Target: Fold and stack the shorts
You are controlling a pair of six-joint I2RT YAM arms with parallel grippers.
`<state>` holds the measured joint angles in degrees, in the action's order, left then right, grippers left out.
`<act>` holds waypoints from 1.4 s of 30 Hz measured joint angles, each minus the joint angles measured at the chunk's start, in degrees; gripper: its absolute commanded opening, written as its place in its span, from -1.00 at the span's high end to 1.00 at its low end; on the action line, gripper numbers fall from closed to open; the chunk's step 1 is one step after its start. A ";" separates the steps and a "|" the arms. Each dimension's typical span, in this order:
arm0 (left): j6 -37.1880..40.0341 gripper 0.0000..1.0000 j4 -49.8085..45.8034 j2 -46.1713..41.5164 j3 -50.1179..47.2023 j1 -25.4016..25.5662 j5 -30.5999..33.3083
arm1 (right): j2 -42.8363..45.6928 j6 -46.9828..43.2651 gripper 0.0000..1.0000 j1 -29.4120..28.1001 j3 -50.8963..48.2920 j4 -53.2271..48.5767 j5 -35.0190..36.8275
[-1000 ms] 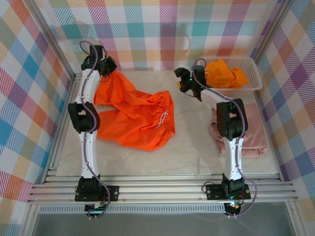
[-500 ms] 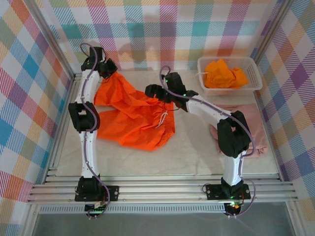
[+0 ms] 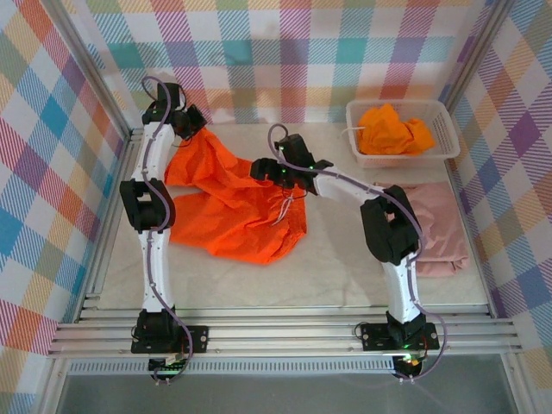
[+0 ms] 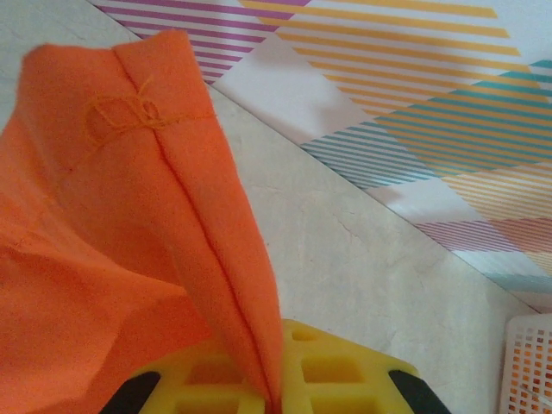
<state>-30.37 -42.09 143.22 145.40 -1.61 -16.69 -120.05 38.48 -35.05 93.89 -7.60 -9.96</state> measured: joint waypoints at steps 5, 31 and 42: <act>0.33 0.80 0.00 0.00 0.00 0.00 0.04 | -5.20 0.11 -0.59 1.36 7.78 -0.52 0.98; -4.09 0.69 3.52 2.75 4.24 -2.05 0.87 | -7.26 1.27 -0.60 12.24 8.63 1.07 1.44; -9.33 0.68 6.67 7.76 4.87 -2.73 1.33 | 4.98 -1.64 -0.61 4.52 -4.20 7.56 -5.01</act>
<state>-39.70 -35.42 150.98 150.28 -4.34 -15.35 -115.07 36.84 -30.52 89.69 -0.03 -14.96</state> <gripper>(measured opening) 0.159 0.804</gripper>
